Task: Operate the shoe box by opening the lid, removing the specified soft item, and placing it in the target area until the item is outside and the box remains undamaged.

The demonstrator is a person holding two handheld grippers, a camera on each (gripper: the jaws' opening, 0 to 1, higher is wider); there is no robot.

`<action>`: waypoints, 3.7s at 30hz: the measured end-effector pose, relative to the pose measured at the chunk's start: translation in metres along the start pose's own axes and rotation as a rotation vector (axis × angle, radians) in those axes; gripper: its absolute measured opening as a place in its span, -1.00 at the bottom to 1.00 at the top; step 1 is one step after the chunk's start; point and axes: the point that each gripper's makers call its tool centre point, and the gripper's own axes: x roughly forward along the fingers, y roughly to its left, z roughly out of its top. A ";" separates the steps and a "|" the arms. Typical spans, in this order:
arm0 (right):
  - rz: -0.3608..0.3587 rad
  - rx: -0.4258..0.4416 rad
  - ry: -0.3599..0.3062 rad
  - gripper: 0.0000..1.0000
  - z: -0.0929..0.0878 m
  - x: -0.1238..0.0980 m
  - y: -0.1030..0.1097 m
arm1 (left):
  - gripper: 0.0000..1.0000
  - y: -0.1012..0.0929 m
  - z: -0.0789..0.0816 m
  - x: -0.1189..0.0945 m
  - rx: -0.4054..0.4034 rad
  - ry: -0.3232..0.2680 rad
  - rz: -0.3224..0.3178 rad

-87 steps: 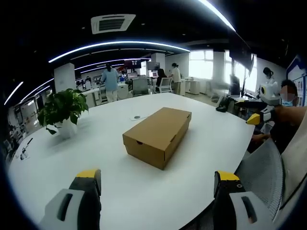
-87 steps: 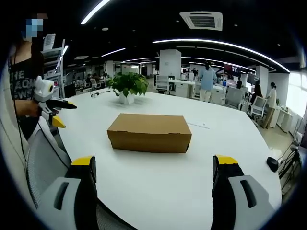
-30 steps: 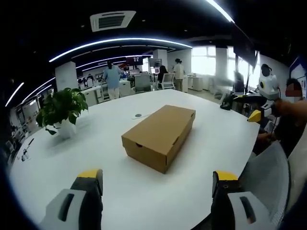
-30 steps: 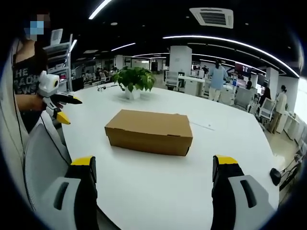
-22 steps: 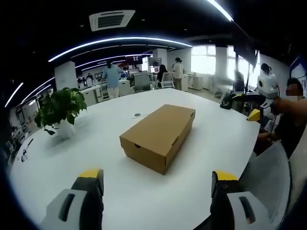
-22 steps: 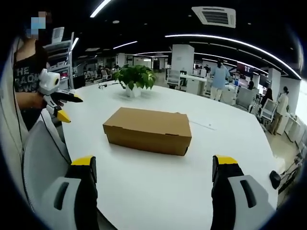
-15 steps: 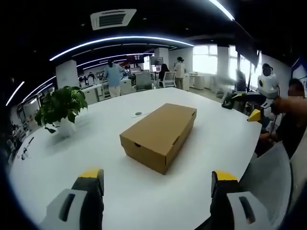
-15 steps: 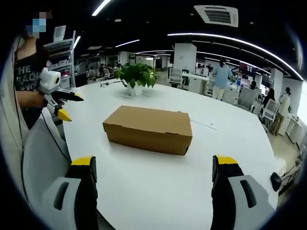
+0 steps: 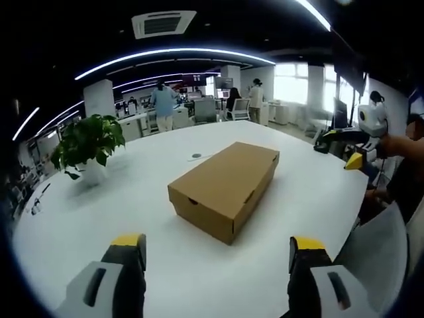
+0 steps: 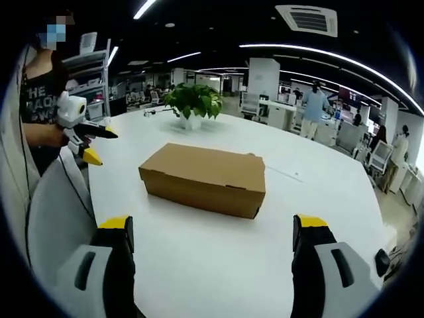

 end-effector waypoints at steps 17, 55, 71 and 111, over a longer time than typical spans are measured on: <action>0.079 -0.052 0.035 0.84 -0.003 0.027 -0.016 | 0.76 -0.001 -0.010 0.015 -0.021 0.026 0.038; 0.182 -0.134 0.132 0.59 -0.025 0.087 -0.051 | 0.46 -0.009 -0.022 0.055 -0.060 0.054 0.083; 0.227 -0.202 0.152 0.39 -0.021 0.113 -0.060 | 0.29 -0.022 -0.016 0.082 -0.062 0.053 0.080; 0.277 -0.235 0.205 -0.14 -0.025 0.158 -0.069 | 0.01 -0.017 -0.016 0.118 -0.118 0.068 0.155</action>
